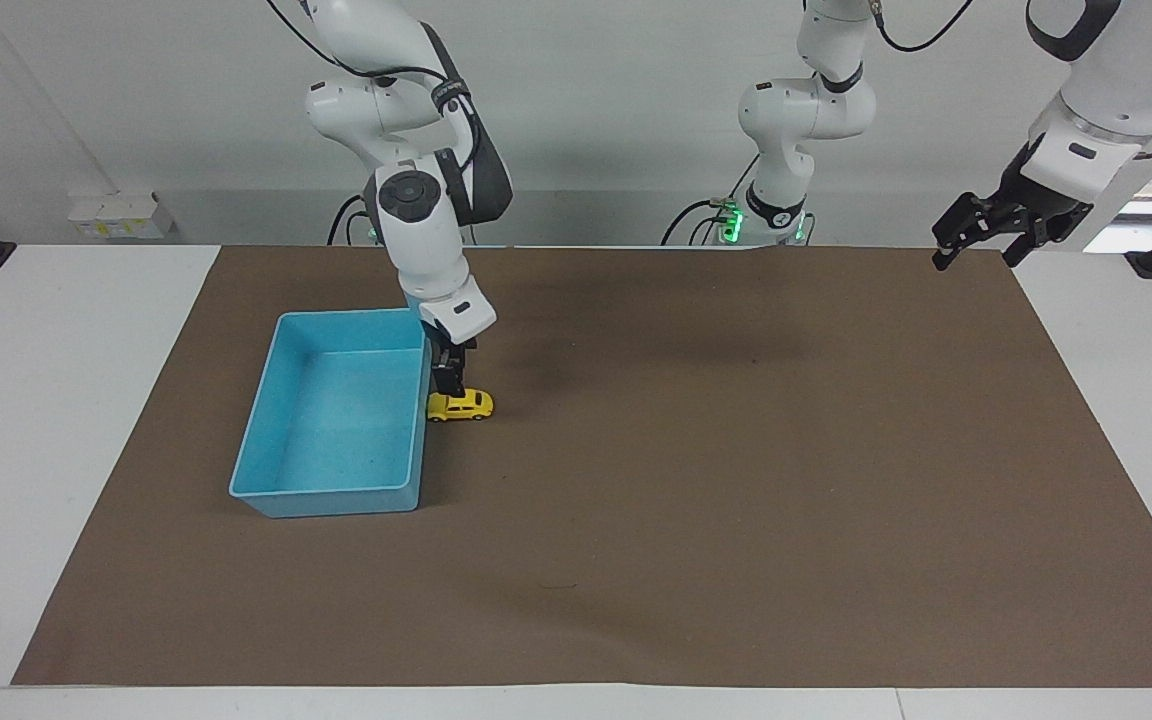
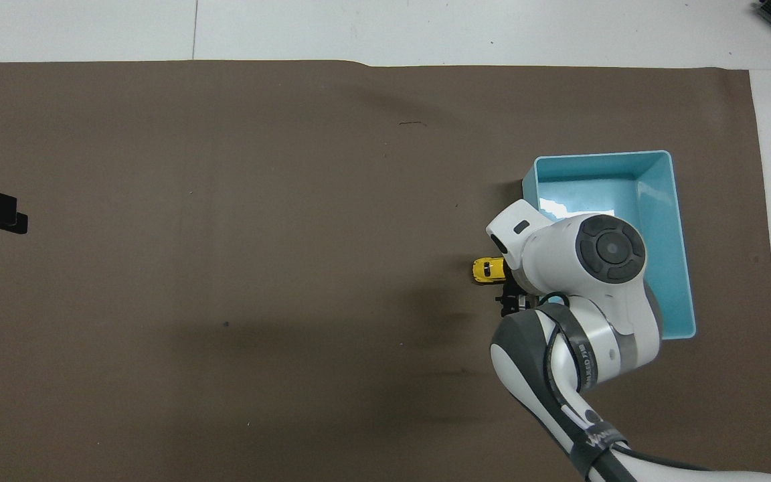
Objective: Wind up and store yellow beetle car
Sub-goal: 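Grasp the yellow car beside the box with the right gripper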
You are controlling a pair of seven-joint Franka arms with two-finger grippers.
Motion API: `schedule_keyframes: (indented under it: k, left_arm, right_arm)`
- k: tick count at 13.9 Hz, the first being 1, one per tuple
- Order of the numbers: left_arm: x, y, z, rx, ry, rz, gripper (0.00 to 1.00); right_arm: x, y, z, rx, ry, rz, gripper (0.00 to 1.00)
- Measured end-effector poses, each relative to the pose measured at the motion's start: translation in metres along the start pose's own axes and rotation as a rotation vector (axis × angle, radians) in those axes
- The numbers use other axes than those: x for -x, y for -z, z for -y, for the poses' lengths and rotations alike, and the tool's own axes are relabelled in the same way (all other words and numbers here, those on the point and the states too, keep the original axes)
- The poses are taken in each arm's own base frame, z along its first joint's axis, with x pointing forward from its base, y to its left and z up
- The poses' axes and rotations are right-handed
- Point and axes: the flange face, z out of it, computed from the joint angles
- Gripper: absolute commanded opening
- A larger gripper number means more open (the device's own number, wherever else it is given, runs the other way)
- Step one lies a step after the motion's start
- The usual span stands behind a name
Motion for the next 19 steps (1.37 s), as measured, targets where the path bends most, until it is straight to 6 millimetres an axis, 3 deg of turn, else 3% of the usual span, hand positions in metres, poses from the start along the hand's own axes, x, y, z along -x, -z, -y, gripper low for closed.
schedule_keyframes:
  k: [2, 5, 6, 7, 8, 9, 10, 15, 17, 19]
  left_arm:
    - [0.0, 0.0, 0.0, 0.0, 0.0, 0.0, 1.0]
    - [0.0, 0.0, 0.001, 0.0, 0.002, 0.0, 1.0]
    - [0.0, 0.0, 0.001, 0.0, 0.002, 0.0, 1.0]
    - [0.0, 0.0, 0.001, 0.0, 0.002, 0.0, 1.0]
    - [0.0, 0.0, 0.001, 0.0, 0.002, 0.0, 1.0]
    - [0.0, 0.0, 0.001, 0.0, 0.002, 0.0, 1.0]
    - [0.0, 0.0, 0.001, 0.0, 0.002, 0.0, 1.0]
    - [0.0, 0.0, 0.001, 0.0, 0.002, 0.0, 1.0]
    - [0.0, 0.0, 0.001, 0.0, 0.002, 0.001, 1.0]
    - [0.0, 0.0, 0.001, 0.0, 0.002, 0.001, 1.0]
  right_arm:
    - [0.002, -0.018, 0.002, 0.003, -0.002, -0.001, 1.0]
    - [0.006, -0.039, 0.001, 0.012, 0.002, 0.002, 0.79]
    - [0.006, -0.042, 0.001, 0.012, 0.009, 0.004, 0.68]
    - [0.007, -0.042, 0.0, 0.012, 0.031, 0.005, 0.49]
    - [0.009, -0.042, -0.001, 0.012, 0.053, 0.005, 0.23]
    - [0.011, -0.04, -0.003, 0.021, 0.072, 0.001, 0.08]
    - [0.011, -0.039, -0.004, 0.028, 0.08, -0.001, 0.01]
    - [0.008, -0.032, -0.011, 0.047, 0.069, -0.009, 0.0]
    - [-0.005, -0.015, -0.024, 0.087, 0.034, -0.03, 0.0]
    - [-0.031, 0.009, -0.034, 0.13, 0.009, -0.059, 0.0]
